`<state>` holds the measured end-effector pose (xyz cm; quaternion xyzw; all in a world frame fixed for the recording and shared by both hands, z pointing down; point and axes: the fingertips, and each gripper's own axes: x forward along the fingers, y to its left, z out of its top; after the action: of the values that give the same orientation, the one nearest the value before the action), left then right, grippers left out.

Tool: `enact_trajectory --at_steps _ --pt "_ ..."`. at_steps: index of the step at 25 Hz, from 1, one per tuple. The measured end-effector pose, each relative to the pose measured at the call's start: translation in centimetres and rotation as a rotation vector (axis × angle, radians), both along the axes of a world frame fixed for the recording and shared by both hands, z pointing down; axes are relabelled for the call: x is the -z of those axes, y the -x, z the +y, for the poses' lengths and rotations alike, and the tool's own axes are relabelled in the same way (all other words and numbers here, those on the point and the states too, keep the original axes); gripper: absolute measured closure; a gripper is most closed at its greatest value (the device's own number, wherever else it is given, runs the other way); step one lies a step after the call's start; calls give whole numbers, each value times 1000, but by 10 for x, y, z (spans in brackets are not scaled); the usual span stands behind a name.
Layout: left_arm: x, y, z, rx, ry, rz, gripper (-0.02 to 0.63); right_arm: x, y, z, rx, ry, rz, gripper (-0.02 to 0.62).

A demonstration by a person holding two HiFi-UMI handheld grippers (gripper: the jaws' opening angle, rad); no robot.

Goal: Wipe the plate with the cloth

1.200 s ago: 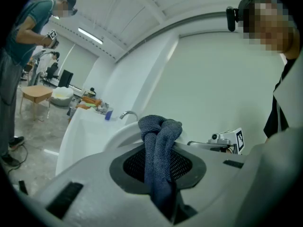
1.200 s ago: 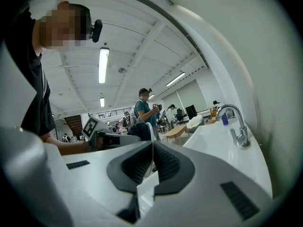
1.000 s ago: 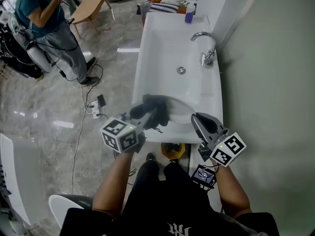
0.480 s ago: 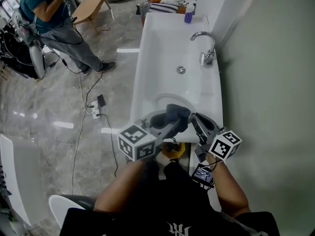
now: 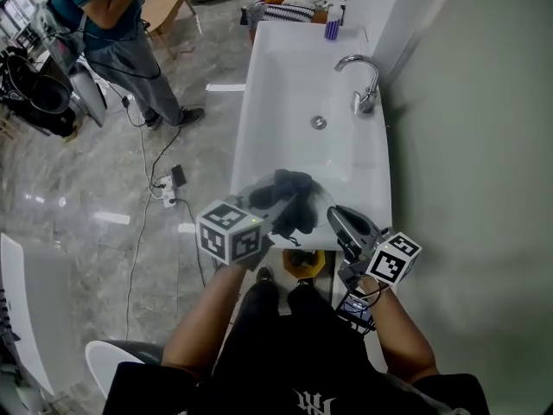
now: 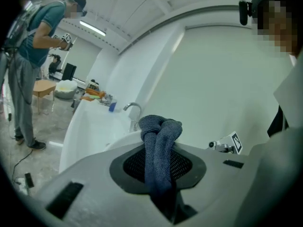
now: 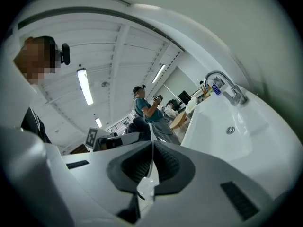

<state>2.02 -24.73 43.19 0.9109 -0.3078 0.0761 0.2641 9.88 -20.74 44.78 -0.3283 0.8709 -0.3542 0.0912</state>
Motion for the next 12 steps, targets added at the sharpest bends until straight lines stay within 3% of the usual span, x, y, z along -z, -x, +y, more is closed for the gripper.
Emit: enact_trajectory --at_steps 7,10,12 --pt "-27 84 -16 158 56 -64 540 -16 1 -3 2 130 -118 586" --pt "-30 108 -13 213 76 -37 540 -29 -3 -3 -15 166 -110 586" --pt "-17 103 -4 197 70 11 540 -33 -5 -3 -27 178 -106 586"
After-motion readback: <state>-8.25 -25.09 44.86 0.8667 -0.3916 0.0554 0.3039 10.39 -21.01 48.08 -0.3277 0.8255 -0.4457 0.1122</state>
